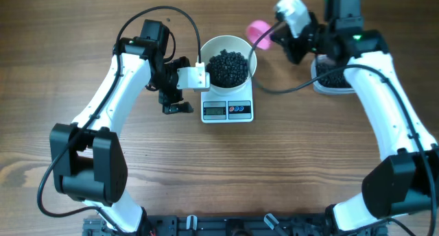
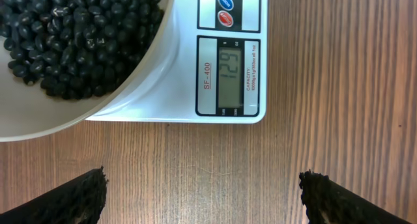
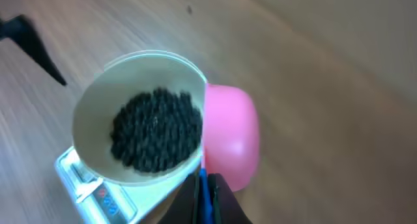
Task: Scoop item into bowl and weigh 150g on scale
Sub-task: 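Return the scoop with the right gripper and scoop more beans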
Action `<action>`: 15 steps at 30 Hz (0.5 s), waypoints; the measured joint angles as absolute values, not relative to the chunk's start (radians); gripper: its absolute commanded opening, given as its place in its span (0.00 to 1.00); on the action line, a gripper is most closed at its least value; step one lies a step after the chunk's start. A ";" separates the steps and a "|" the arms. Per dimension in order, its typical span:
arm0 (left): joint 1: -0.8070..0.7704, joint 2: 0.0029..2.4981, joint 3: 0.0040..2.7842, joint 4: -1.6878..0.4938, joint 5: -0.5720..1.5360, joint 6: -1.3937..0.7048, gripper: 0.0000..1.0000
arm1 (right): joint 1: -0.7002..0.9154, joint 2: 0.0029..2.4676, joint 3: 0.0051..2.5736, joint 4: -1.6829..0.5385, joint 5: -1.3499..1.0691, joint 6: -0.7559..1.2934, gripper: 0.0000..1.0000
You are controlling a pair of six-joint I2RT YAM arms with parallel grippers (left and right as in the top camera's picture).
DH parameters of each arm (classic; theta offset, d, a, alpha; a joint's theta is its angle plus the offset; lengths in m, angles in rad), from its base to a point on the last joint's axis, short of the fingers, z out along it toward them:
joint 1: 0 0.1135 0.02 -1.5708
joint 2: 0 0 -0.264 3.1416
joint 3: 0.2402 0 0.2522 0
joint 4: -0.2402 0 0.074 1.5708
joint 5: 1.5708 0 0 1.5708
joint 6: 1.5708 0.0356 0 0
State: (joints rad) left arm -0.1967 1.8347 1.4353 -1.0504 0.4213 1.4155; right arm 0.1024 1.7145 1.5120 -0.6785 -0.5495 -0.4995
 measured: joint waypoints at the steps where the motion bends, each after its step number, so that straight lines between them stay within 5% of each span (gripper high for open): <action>1: -0.197 1.835 1.435 -1.049 0.421 1.415 1.00 | 0.083 1.715 1.512 -0.701 -0.550 -0.480 0.04; 9: -0.197 1.835 1.435 -1.050 0.421 1.415 1.00 | -0.233 1.715 1.514 -0.962 -0.540 -0.310 0.04; 15: -0.197 1.835 1.435 -1.050 0.421 1.415 1.00 | -0.298 1.715 1.514 -1.057 -0.323 -0.347 0.04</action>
